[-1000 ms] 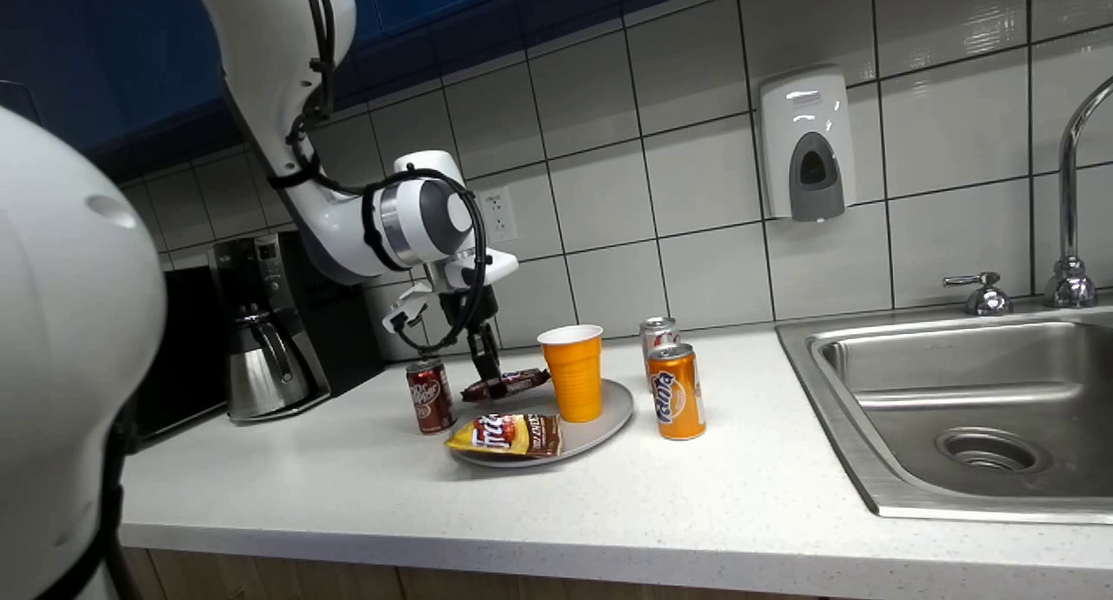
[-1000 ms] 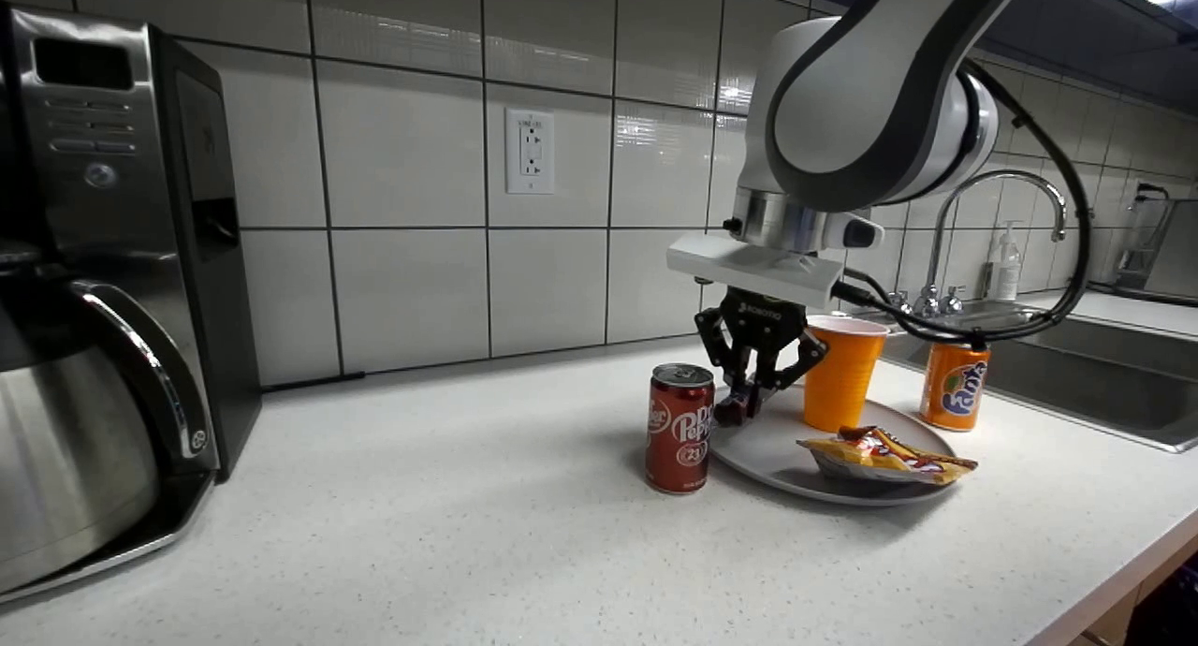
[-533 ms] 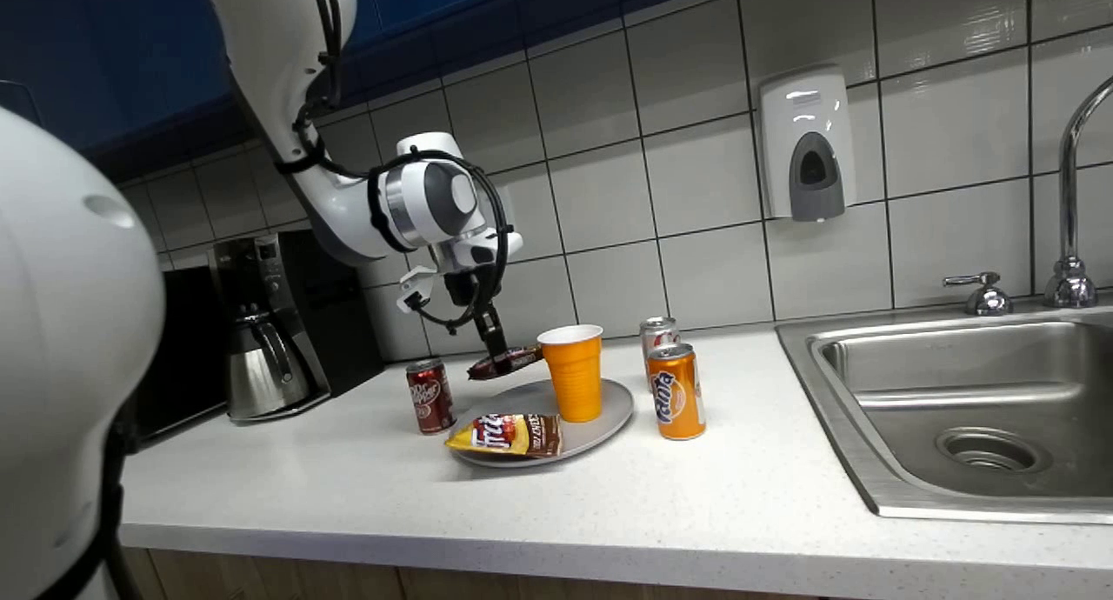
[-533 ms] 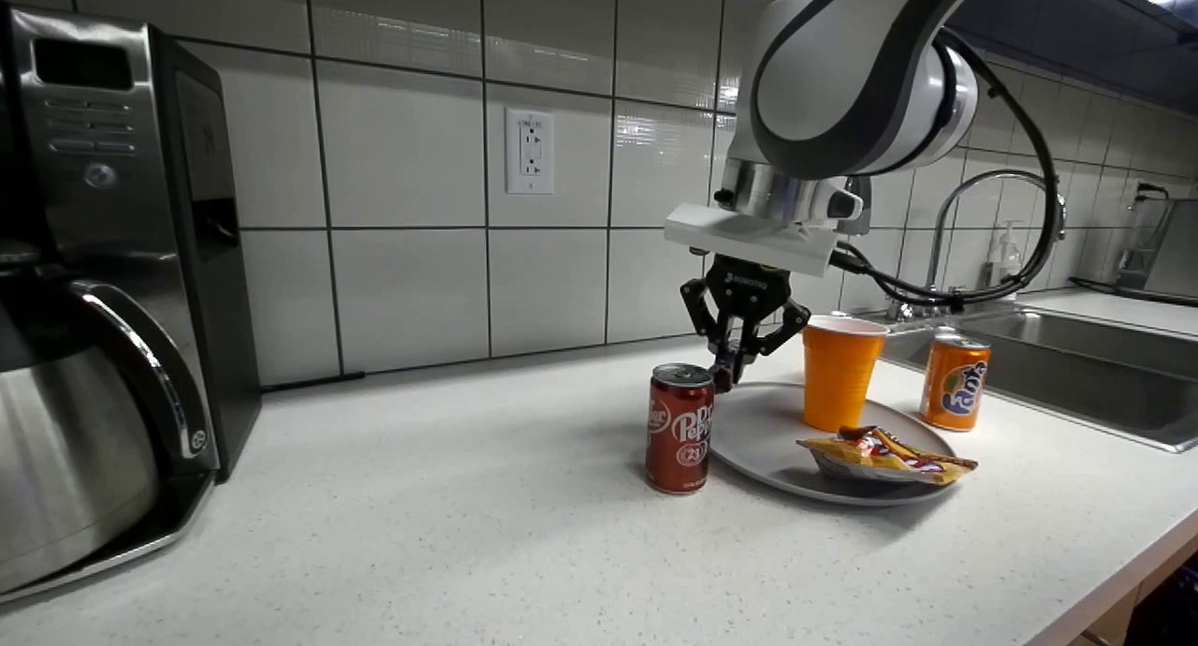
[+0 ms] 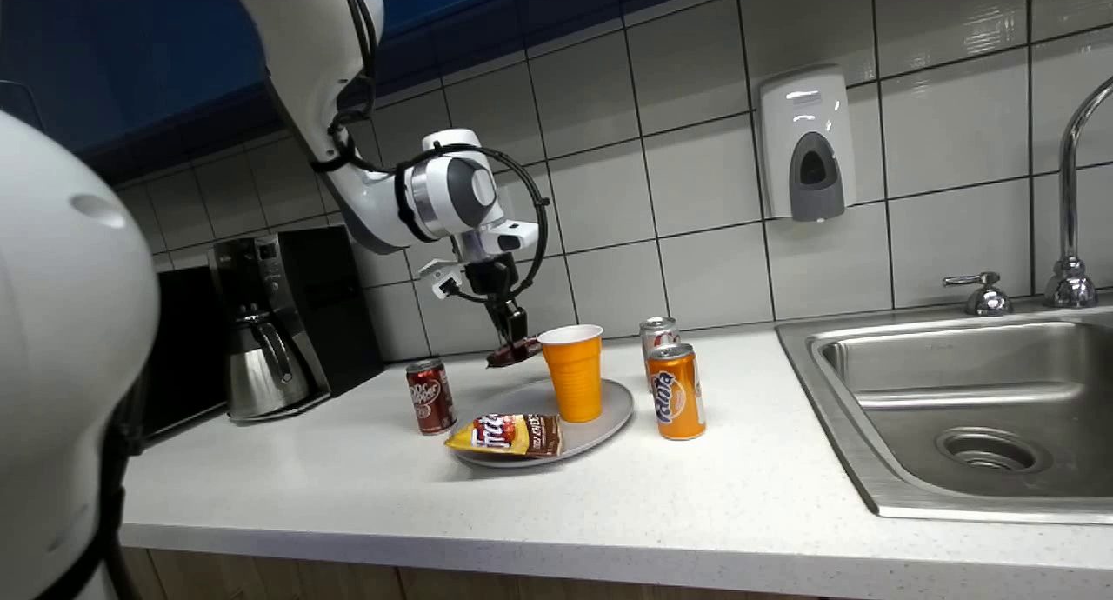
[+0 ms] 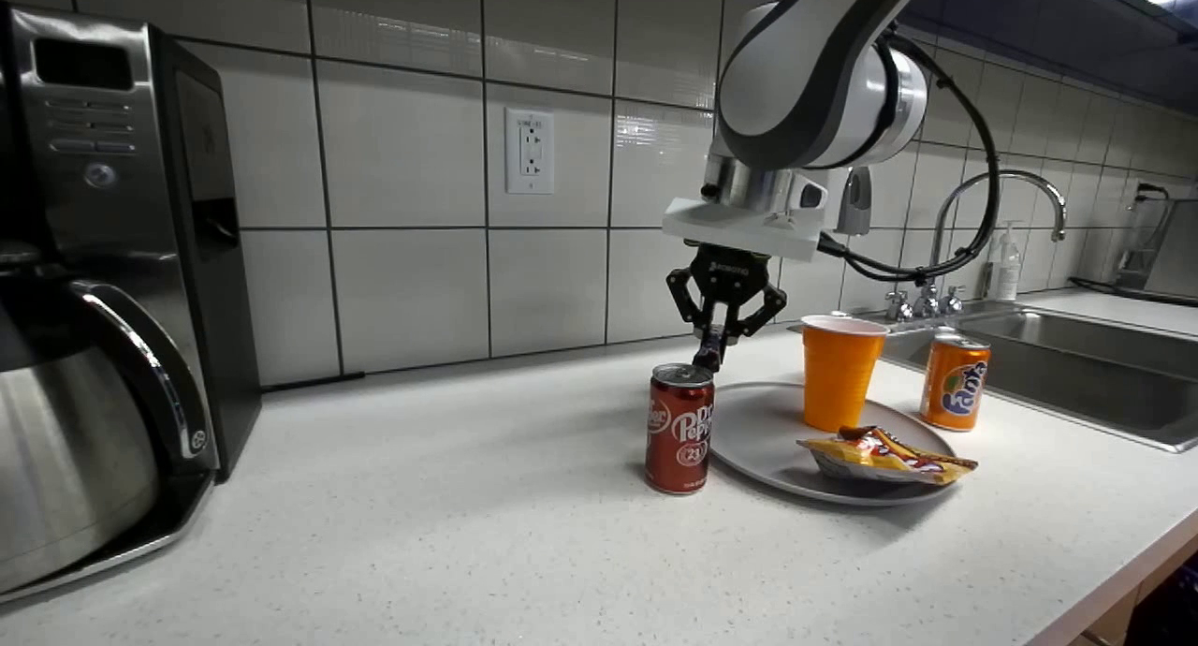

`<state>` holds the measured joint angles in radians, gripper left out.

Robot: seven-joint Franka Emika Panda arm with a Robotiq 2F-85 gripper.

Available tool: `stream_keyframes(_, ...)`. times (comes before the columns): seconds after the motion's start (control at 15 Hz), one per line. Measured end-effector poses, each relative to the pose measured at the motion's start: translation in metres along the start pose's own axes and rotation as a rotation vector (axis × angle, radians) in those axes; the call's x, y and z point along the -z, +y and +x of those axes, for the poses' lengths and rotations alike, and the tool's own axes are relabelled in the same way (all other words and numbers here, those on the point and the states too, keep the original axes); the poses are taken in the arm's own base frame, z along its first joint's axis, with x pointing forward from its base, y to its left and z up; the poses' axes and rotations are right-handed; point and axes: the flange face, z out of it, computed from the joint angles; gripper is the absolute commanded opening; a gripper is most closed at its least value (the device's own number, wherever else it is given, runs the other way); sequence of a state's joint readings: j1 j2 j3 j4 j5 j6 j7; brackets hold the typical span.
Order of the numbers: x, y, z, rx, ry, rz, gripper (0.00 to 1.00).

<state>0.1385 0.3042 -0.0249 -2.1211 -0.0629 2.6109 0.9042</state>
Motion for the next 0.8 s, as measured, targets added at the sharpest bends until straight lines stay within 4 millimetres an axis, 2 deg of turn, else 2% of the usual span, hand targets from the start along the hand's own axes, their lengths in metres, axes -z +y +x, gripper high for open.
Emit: stream_keyframes(0.8, -0.028, -0.053, 0.047, 0.066, -0.001, -0.026, 0.04)
